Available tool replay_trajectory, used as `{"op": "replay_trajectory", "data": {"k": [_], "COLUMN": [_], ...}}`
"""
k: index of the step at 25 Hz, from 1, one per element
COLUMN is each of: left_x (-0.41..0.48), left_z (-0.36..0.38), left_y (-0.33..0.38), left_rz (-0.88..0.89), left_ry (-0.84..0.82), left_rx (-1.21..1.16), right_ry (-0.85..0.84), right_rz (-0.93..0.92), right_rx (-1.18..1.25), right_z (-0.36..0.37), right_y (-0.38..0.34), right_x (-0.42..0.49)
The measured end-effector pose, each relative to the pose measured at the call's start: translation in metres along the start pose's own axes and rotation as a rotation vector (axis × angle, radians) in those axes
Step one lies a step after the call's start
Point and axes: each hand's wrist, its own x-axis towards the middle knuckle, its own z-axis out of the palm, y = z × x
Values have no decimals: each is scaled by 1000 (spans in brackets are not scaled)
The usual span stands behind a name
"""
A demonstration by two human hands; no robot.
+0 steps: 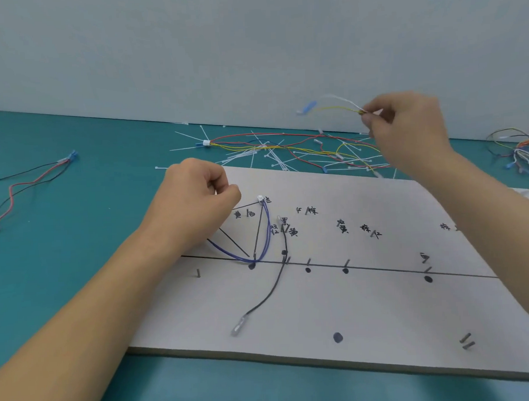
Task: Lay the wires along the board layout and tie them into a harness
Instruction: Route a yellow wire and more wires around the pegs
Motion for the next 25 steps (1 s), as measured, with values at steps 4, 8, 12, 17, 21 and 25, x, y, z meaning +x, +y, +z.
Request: {"op": "replay_trajectory", "data": {"k": [4,8,12,17,21,25], "left_x": [-1,-2,-9,-19,-23,-25], "left_z": [1,-7,-12,-3,-6,-11], "left_y": [0,10,15,23,26,27], "left_rz": [30,109,217,217,106,61], "left_ry": [35,23,-331,-568,-606,-715], "left_rx": [-72,-468,-676,-661,-760,-841], "right_ry": [-302,-740,-672,-530,-435,-287], "right_rz": [9,-65,-107,-335,-376,-360], "right_rx": [295,485,609,514,580,737], "right_z": [-33,-49,-40,-25,-16,-5], "right_y": [-38,-63,-64,-63,-66,-74], "right_x": [-45,-90,-112,-128,-136,-143]}}
